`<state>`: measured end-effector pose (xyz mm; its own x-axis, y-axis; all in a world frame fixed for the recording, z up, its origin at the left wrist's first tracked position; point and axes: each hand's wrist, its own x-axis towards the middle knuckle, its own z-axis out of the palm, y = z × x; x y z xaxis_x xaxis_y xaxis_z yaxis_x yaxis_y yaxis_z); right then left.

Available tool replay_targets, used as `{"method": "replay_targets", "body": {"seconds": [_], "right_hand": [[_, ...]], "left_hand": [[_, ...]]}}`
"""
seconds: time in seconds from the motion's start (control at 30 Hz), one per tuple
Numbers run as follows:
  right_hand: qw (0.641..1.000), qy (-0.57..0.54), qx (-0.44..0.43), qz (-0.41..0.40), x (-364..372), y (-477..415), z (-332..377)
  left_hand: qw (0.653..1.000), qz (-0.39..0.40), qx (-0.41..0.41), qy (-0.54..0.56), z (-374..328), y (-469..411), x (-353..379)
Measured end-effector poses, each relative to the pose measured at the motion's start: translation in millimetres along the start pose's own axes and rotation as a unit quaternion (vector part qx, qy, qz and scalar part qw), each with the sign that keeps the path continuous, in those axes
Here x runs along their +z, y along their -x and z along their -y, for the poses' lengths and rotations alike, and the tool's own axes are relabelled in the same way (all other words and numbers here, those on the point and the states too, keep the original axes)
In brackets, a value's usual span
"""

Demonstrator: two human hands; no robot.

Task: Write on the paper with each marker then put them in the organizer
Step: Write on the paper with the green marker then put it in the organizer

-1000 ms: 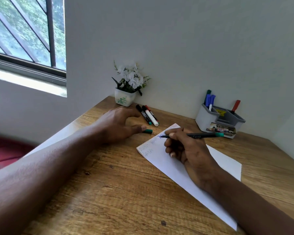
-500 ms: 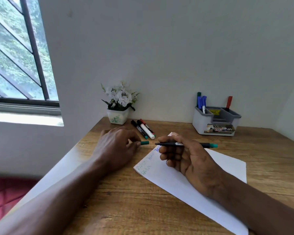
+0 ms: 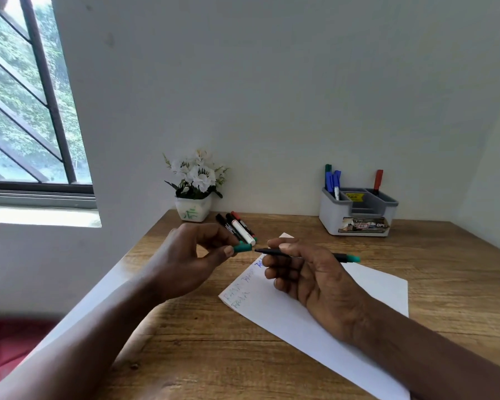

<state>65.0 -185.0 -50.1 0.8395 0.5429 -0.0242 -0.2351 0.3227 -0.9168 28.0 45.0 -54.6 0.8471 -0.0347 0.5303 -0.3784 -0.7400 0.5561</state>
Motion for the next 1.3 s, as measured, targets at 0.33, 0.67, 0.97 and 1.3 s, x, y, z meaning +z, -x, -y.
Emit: {"method": "replay_targets", "body": {"seconds": [0.33, 0.67, 0.97, 1.3], "right_hand": [[1.0, 0.02, -0.011, 0.009, -1, 0, -1], [0.994, 0.096, -0.057, -0.006, -2, 1, -5], [0.997, 0.058, -0.056, -0.003, -1, -1, -7], [0.934, 0.302, -0.191, 0.021, 0, 10, 0]], "left_hand": [[0.997, 0.03, 0.035, 0.054, -12, 2, 1], [0.962, 0.068, -0.002, 0.264, -23, 7, 13], [0.96, 0.063, -0.025, 0.27, -26, 5, 15], [0.999, 0.033, -0.004, -0.03, -10, 1, 12]]}}
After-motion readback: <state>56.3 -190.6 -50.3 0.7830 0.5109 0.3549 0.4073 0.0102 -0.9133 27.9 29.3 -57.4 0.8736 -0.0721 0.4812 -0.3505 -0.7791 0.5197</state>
